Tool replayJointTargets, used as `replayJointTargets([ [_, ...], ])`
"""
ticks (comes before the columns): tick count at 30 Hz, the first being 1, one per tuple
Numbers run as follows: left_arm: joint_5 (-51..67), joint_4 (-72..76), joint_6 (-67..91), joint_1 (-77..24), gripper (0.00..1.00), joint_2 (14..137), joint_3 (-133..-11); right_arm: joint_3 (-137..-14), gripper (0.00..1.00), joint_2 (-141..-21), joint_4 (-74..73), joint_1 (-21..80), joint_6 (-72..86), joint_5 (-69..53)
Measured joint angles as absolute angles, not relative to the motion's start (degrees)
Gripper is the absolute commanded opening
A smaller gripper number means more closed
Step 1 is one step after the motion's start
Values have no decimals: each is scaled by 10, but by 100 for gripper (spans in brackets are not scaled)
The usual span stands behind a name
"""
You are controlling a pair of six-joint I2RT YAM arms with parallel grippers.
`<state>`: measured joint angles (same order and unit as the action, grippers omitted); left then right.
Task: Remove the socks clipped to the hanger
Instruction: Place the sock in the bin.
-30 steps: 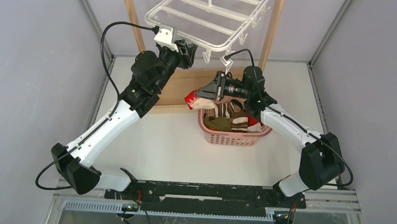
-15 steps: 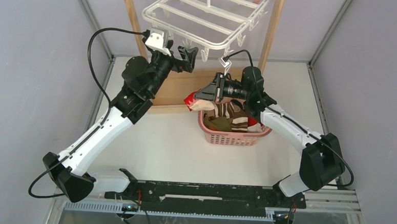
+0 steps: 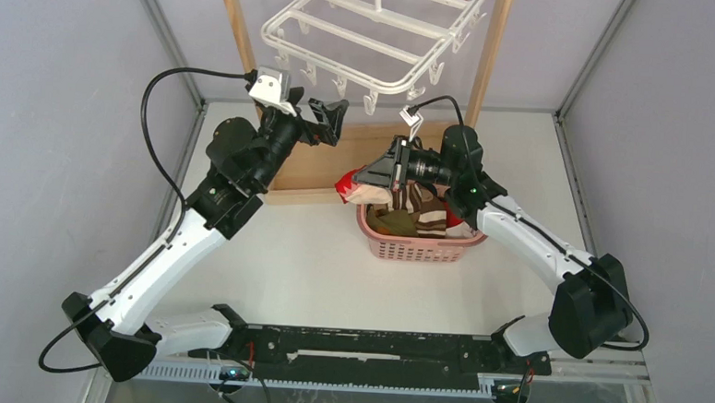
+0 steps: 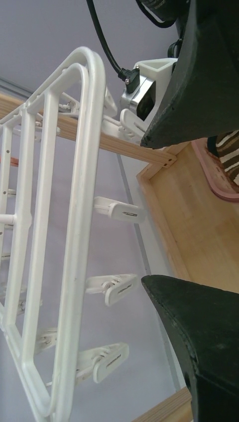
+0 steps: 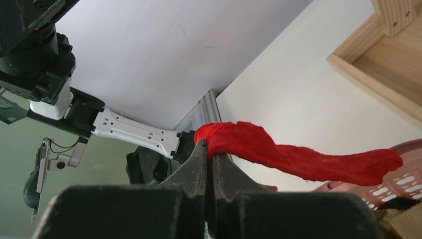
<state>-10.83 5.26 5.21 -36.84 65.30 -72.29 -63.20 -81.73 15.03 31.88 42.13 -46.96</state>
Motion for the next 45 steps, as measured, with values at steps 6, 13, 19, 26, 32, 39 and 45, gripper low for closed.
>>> replayJointTargets([
  [6,-113,30,62,-374,100,625,-708,-614,0,-800,129,320,409,-464],
  [13,-119,-11,76,-374,100,601,-700,-599,0,-774,94,321,389,-452],
  [19,-119,-42,88,-374,100,575,-677,-597,0,-740,56,324,363,-435],
  [26,-119,-78,97,-374,100,556,-655,-597,0,-683,12,324,331,-411],
  [32,-124,-115,106,-374,100,539,-648,-597,0,-645,-44,323,299,-389],
  [39,-132,-133,110,-374,100,524,-645,-597,0,-609,-90,310,274,-371],
  [45,-133,-142,116,-374,100,524,-645,-597,0,-588,-122,296,253,-352],
])
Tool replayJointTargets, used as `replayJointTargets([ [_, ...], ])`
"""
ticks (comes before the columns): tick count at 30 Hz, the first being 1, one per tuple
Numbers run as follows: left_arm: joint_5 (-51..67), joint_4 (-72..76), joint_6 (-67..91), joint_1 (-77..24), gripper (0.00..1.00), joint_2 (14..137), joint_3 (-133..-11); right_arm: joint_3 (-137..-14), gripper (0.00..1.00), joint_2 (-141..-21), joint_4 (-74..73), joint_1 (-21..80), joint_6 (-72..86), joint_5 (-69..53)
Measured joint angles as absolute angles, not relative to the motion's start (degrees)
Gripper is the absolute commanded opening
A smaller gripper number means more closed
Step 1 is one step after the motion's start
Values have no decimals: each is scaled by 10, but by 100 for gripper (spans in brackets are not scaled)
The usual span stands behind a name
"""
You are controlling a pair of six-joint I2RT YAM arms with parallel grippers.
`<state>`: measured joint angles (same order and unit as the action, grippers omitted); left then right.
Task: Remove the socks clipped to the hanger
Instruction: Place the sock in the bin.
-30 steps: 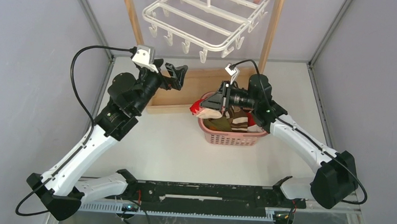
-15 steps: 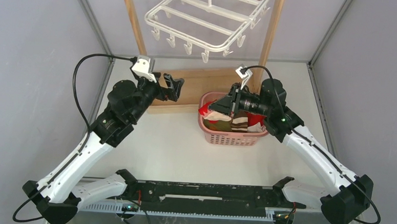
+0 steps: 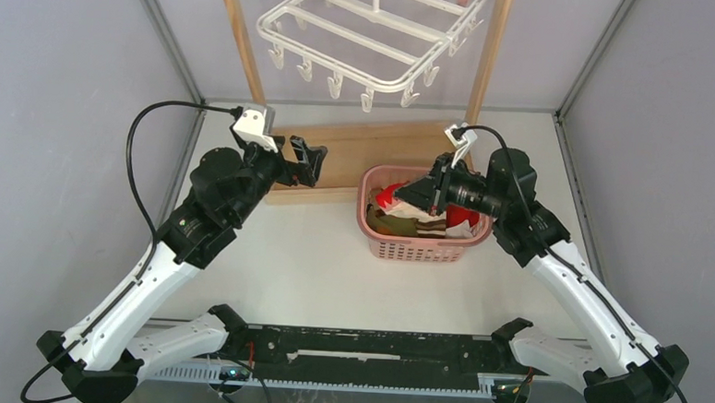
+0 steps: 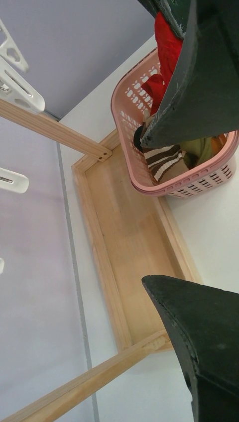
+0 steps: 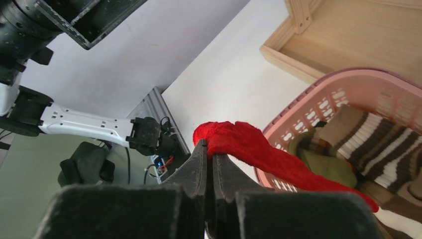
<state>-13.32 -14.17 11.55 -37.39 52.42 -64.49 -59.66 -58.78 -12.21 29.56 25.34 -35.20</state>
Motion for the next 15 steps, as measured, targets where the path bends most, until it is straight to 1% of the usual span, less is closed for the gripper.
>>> replayJointTargets([
  [15,-133,-146,121,-374,100,524,-645,-611,0,-562,-195,283,193,-278],
])
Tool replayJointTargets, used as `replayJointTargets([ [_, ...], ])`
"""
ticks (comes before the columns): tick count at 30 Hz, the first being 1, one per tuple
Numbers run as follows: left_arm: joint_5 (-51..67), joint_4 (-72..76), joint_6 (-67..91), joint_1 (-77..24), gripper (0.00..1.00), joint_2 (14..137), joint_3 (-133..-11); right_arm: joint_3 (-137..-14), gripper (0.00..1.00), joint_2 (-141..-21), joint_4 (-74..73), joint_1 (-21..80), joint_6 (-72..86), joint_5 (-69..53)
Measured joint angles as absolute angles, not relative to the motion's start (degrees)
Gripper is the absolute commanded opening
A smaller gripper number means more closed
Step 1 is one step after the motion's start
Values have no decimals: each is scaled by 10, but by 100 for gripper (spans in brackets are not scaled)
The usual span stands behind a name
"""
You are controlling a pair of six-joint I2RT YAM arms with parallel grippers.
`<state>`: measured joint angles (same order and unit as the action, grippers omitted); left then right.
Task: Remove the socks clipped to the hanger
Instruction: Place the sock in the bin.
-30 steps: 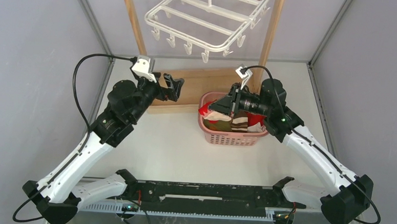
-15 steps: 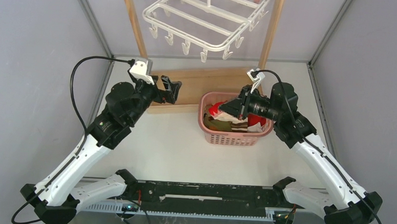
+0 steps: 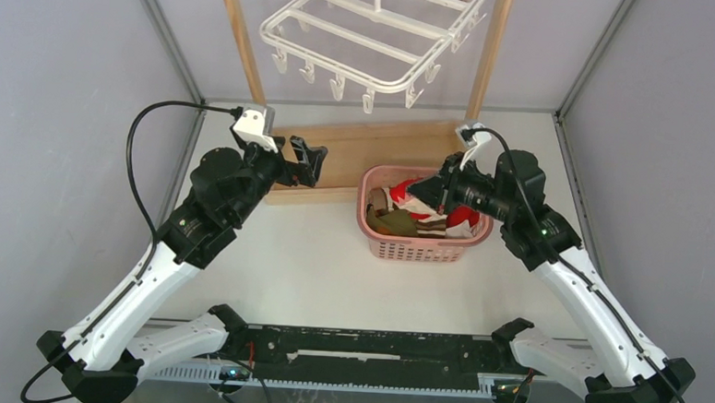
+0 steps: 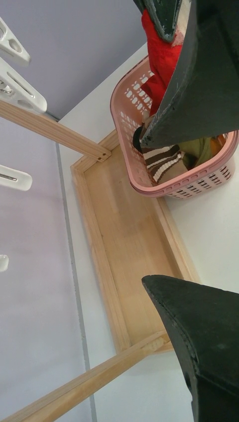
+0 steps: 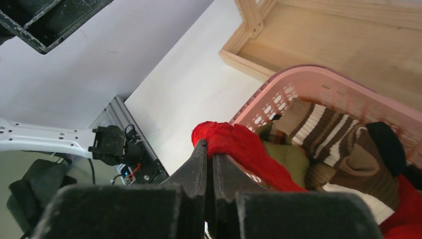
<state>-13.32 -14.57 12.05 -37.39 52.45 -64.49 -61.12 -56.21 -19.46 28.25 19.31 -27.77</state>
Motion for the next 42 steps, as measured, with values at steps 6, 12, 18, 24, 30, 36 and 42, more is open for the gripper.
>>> replayJointTargets([
  [6,-133,-148,121,-374,100,524,-645,-618,0,-548,-217,282,167,-229],
  [12,-135,-154,121,-374,100,524,-645,-625,0,-543,-238,282,141,-180],
  [18,-140,-167,120,-374,100,525,-645,-625,0,-542,-255,289,122,-124],
  [24,-145,-174,120,-374,100,529,-645,-625,0,-549,-269,305,102,-48],
  [30,-149,-174,120,-374,100,531,-645,-625,2,-582,-273,320,88,18],
  [36,-149,-178,120,-374,100,532,-645,-625,29,-624,-272,331,79,55],
  [42,-149,-180,120,-374,100,533,-645,-625,45,-656,-271,335,77,68],
])
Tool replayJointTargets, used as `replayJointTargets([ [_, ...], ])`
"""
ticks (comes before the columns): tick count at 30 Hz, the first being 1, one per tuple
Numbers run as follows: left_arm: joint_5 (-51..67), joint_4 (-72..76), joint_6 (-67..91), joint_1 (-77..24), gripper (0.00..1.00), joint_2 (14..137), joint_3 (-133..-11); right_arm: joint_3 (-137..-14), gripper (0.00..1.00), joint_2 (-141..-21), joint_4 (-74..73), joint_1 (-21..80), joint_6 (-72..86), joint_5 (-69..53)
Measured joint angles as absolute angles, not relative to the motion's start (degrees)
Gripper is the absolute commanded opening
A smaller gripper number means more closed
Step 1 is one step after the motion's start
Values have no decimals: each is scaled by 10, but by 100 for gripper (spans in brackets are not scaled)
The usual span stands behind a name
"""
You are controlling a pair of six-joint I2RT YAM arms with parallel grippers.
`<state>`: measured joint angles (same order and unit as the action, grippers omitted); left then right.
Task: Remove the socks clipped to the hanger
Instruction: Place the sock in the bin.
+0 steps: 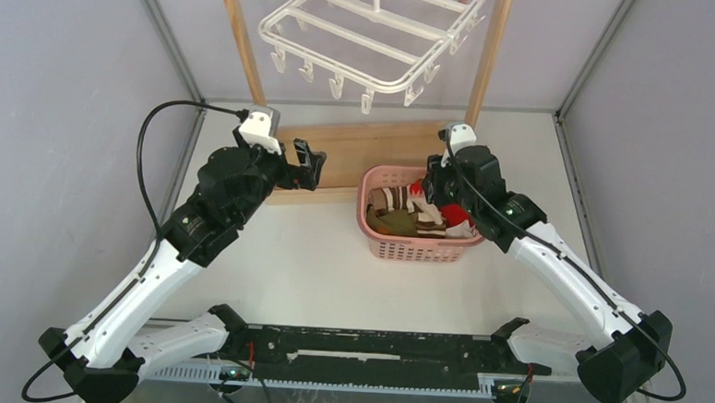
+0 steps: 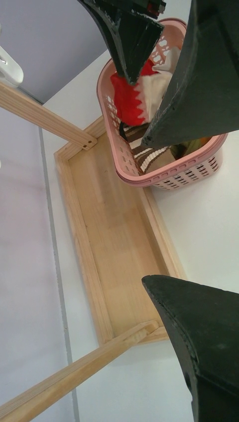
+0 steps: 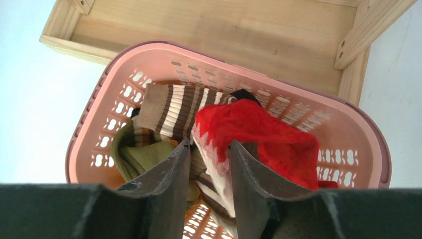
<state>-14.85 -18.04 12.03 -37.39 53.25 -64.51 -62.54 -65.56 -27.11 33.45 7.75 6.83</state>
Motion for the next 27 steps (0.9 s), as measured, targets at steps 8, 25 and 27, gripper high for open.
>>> replayJointTargets([
  [8,-149,-182,120,-374,100,533,-645,-622,50,-690,-258,335,79,70],
  [25,-149,-182,121,-374,100,532,-645,-588,41,-785,-250,335,96,53],
  [27,-150,-182,122,-374,100,532,-645,-583,41,-797,-248,335,99,49],
])
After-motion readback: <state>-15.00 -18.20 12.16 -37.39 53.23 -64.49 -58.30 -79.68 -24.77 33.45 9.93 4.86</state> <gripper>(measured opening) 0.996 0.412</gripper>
